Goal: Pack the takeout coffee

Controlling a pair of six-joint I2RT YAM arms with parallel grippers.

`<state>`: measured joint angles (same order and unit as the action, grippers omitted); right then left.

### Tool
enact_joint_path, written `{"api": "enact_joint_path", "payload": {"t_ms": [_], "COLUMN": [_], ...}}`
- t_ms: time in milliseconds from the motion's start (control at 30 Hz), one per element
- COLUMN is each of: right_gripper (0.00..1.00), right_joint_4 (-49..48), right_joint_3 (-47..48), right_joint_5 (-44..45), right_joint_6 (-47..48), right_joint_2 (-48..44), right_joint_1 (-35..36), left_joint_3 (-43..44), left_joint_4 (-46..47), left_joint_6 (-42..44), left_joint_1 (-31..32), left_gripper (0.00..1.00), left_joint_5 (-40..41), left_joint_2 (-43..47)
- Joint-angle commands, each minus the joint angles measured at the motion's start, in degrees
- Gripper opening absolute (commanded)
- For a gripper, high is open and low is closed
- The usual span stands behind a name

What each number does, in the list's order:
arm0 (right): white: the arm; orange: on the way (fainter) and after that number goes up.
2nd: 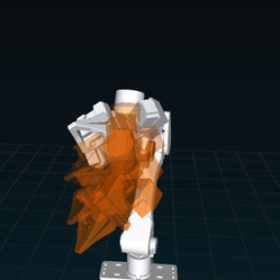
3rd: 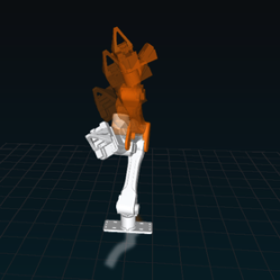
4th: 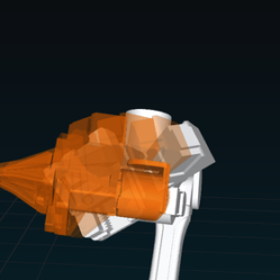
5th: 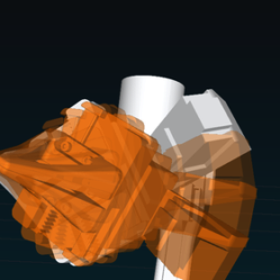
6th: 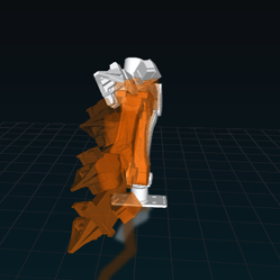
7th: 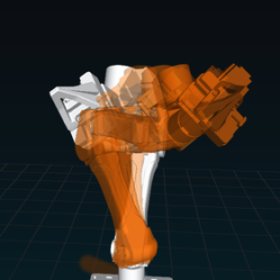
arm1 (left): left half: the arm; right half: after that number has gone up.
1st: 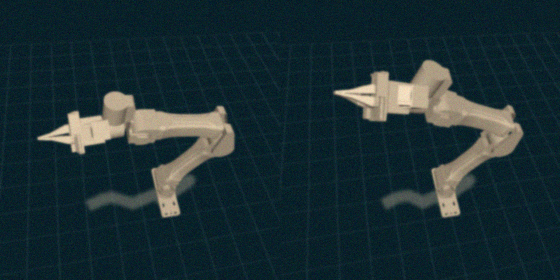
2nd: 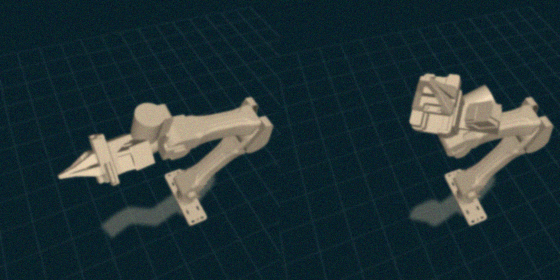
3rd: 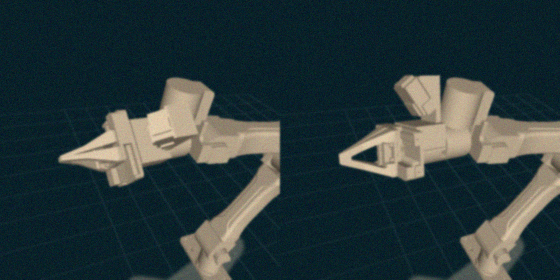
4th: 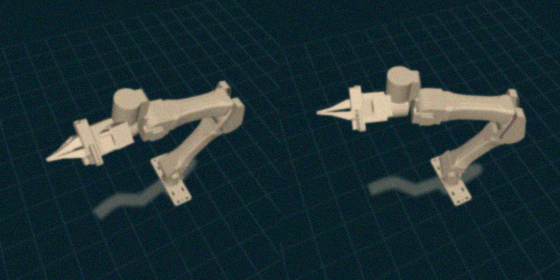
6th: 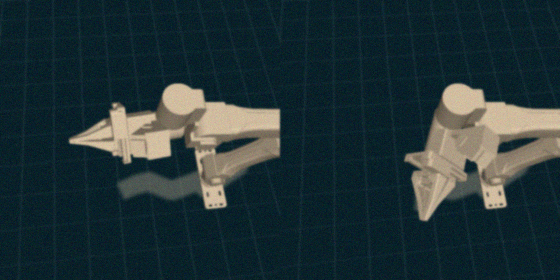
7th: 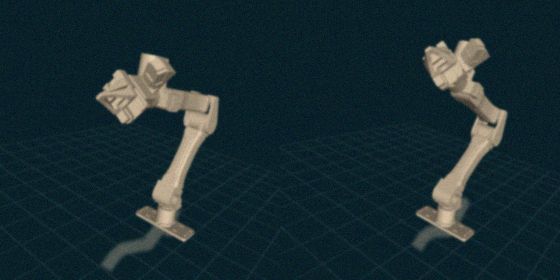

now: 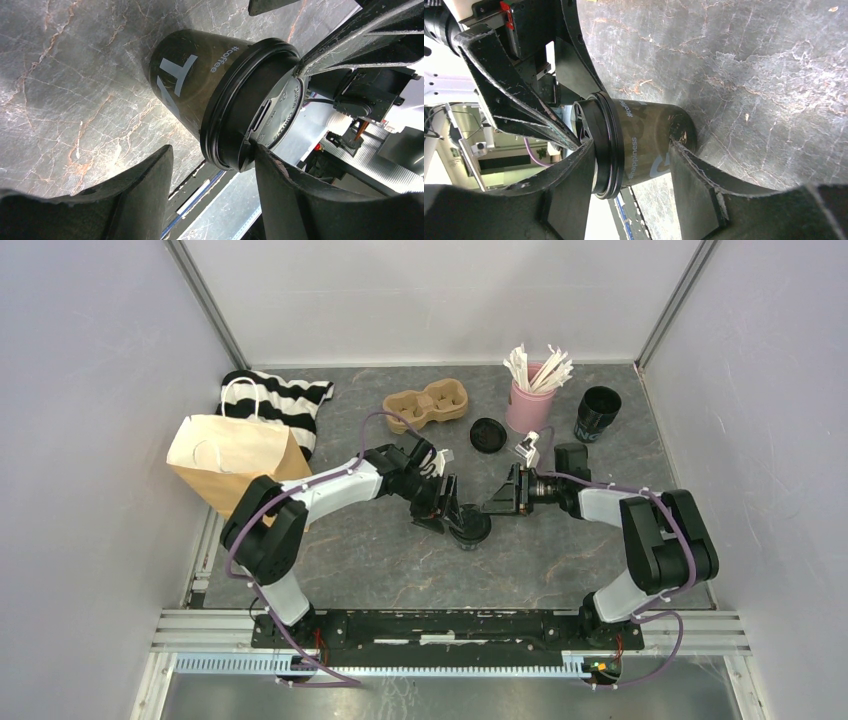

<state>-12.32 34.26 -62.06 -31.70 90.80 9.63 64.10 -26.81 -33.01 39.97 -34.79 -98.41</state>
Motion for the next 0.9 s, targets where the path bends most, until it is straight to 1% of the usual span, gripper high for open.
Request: {"api": "enact_joint_path", "payload": {"t_ms": [0, 100, 233, 333, 467, 500, 600, 667, 767, 867], "right_gripper": [0.63, 0.72, 0.82, 0.84, 0.83, 0.8, 0.69, 0.65, 0.63, 0.65], "right_joint_4": [9.6, 15.41, 17.4, 17.25, 15.86, 15.41, 13.81, 14.27, 14.71, 17.1], "right_joint_3": [3.07, 5.12, 4.38, 2.5, 0.36, -0.01, -1.45, -1.65, -1.18, 0.44], "right_joint_5": [5.85, 6.69, 6.0, 4.91, 5.0, 5.02, 5.4, 5.98, 6.27, 7.28], "right_joint_6": [7.46, 9.48, 9.22, 9.16, 9.25, 9.2, 9.34, 10.45, 10.54, 10.85], "right_joint_2": [-1.84, -5.2, -9.48, -10.78, -11.05, -10.79, -9.17, -8.18, -8.27, -9.6], "right_joint_1": [0.21, 0.15, 0.26, 0.84, 1.11, 1.17, 1.17, 1.18, 1.16, 1.12], "left_joint_3": [0.8, 2.45, 3.94, 3.3, 1.58, 1.22, -0.28, -1.23, -1.52, -1.37], "left_joint_4": [-1.19, -1.74, -2.37, -2.39, -2.4, -2.34, -1.8, -1.14, -0.87, -0.95], "left_joint_6": [1.13, 0.49, -0.15, -0.63, -0.18, -0.13, -0.12, -0.08, 0.67, 1.0], "left_joint_1": [0.2, 0.2, 0.2, 0.2, 0.2, 0.2, 0.29, 0.37, 0.71, 0.73], "left_gripper": [0.68, 0.75, 0.8, 0.8, 0.79, 0.77, 0.71, 0.68, 0.65, 0.64], "left_joint_5": [3.91, 3.76, 3.05, 2.32, 2.4, 2.28, 2.58, 2.85, 3.58, 4.44], "left_joint_2": [1.58, 2.95, 4.68, 5.6, 5.83, 5.57, 5.02, 4.74, 4.15, 3.44]}}
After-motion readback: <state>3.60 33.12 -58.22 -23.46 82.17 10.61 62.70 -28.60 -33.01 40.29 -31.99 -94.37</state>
